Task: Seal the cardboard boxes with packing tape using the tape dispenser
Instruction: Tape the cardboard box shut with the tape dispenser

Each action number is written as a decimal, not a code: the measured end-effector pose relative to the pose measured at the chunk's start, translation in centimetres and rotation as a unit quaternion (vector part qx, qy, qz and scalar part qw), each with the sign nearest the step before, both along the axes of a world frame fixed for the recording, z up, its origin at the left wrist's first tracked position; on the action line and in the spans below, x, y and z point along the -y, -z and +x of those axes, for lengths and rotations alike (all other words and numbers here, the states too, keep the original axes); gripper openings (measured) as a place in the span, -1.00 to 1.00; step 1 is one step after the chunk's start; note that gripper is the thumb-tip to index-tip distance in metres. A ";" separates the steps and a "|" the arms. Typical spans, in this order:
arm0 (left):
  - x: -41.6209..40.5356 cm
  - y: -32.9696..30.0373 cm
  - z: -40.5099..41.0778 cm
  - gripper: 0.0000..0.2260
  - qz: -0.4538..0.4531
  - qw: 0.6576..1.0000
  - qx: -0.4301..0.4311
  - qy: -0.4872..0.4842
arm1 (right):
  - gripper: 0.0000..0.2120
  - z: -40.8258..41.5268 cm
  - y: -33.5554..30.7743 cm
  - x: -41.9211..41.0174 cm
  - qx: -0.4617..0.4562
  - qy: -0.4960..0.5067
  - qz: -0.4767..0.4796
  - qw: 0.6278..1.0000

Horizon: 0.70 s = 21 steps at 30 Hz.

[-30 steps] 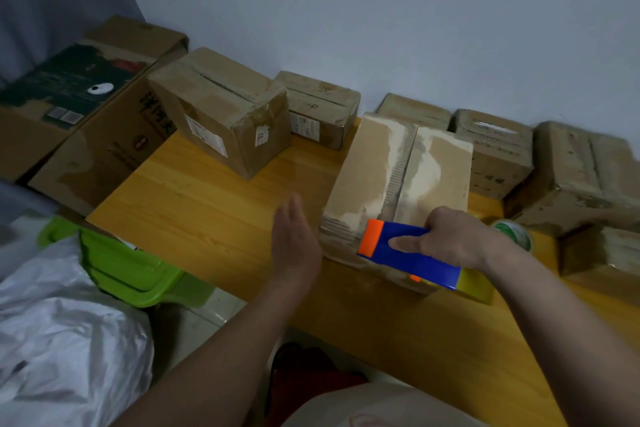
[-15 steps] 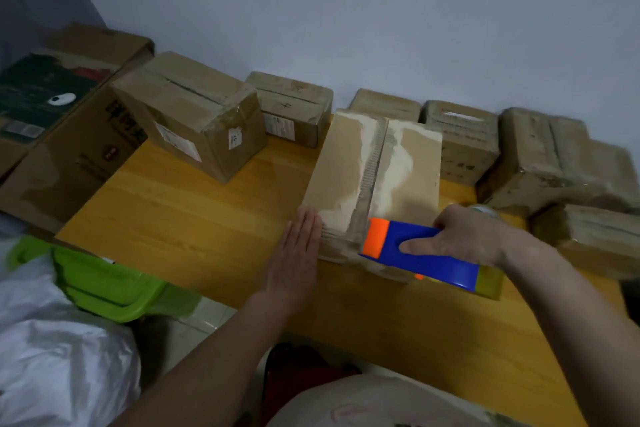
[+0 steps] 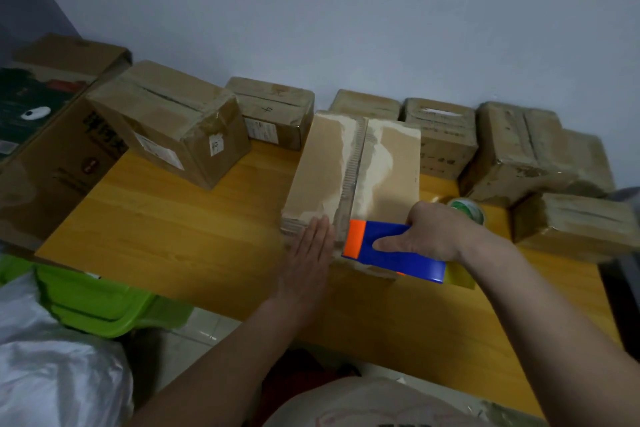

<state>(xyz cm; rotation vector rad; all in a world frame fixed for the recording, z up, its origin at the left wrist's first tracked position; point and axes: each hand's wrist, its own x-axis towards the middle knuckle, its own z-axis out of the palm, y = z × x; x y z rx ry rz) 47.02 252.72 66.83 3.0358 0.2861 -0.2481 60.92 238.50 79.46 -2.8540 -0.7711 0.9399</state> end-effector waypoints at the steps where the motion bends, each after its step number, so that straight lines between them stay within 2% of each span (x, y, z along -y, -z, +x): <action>1: 0.0 0.3 -0.1 -0.43 0.003 1.000 -0.003 0.003 | -0.42 0.0 0.0 0.1 -0.005 -0.002 0.004 1.000; 4: -0.3 0.9 -0.2 -0.38 0.014 1.000 0.008 0.009 | -0.45 0.0 -0.2 1.0 -0.026 -0.004 0.006 1.000; 7: -0.5 1.8 0.0 -0.36 0.007 0.997 0.079 0.005 | -0.52 0.7 -1.2 3.1 -0.033 0.009 -0.022 0.999; 11: -0.2 1.8 0.0 -0.38 0.021 0.993 0.112 0.009 | -0.49 1.5 -0.9 4.7 -0.034 0.031 -0.032 0.998; 15: 0.6 1.1 0.3 -0.24 0.010 0.993 0.116 -0.011 | -0.47 1.5 0.7 4.5 -0.024 0.034 -0.036 0.998; 17: 1.6 0.9 0.6 -0.30 0.025 0.989 0.142 -0.030 | -0.47 1.6 1.0 4.7 -0.031 0.043 -0.031 0.998; 19: 2.6 0.4 1.1 -0.38 0.011 0.987 0.161 -0.004 | -0.48 1.7 1.1 4.8 -0.034 0.046 -0.027 0.998; 21: 3.4 0.9 1.2 -0.38 0.039 0.985 0.148 0.085 | -0.48 1.8 1.2 4.8 -0.035 0.046 -0.026 0.998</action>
